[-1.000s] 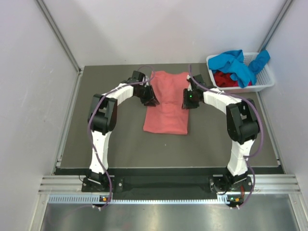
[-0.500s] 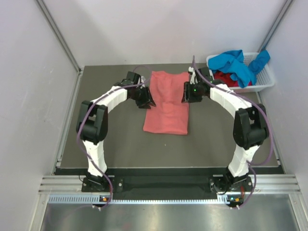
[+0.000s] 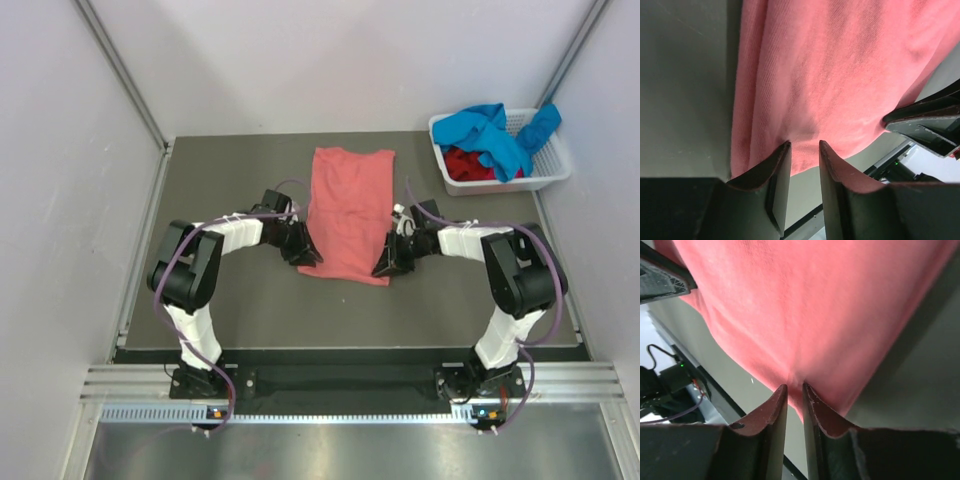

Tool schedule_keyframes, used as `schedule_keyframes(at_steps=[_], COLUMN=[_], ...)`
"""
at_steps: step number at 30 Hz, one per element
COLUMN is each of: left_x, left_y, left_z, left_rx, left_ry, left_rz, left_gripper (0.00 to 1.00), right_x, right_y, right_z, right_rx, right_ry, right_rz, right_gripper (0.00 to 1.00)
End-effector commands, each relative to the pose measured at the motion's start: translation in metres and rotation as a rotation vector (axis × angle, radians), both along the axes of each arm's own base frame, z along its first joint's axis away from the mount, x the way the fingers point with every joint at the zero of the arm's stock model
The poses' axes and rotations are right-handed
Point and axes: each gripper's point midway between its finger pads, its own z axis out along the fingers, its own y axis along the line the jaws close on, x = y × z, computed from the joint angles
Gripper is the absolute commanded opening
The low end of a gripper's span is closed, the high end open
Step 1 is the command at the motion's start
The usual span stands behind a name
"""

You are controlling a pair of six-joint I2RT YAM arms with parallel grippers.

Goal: Fold and stack the t-shirts
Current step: Fold the tshirt

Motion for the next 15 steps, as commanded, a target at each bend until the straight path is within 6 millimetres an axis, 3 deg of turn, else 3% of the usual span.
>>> schedule_keyframes(at_steps=[1,4,8,9,12,14,15], left_x=[-0.006,-0.01,-0.013,-0.012,-0.007,-0.002,0.001], left_y=[0.026,0.03,0.019,0.016,0.002,-0.004,-0.005], left_z=[-0.028,-0.025,0.014,0.022,0.046,0.048,0.046], left_rx=[0.15,0.168,0.129,0.112,0.051,0.021,0.018], left_ry=[-0.009,-0.024,-0.079,-0.085,-0.118,-0.117,-0.115], left_rz=[-0.003,-0.032,-0.065,-0.059,-0.047,-0.028,-0.017], left_gripper=[0.35,0.33,0.34,0.35,0.37,0.37,0.37], right_x=[0.001,-0.001,0.015,0.024,0.026,0.026,0.026], right_y=[-0.023,-0.031,-0.022,-0.008,0.023,0.045,0.053], right_z=[-0.015,-0.011,0.028,0.047,0.066,0.069,0.058], right_rx=[-0.034,-0.065,-0.098,-0.075,0.033,0.102,0.115], right_ry=[-0.045,-0.047,-0.15,-0.197,-0.188,-0.172,-0.137], right_rz=[-0.055,-0.044,0.009,0.039,0.082,0.095,0.107], right_gripper=[0.2,0.2,0.2,0.22,0.23,0.23,0.23])
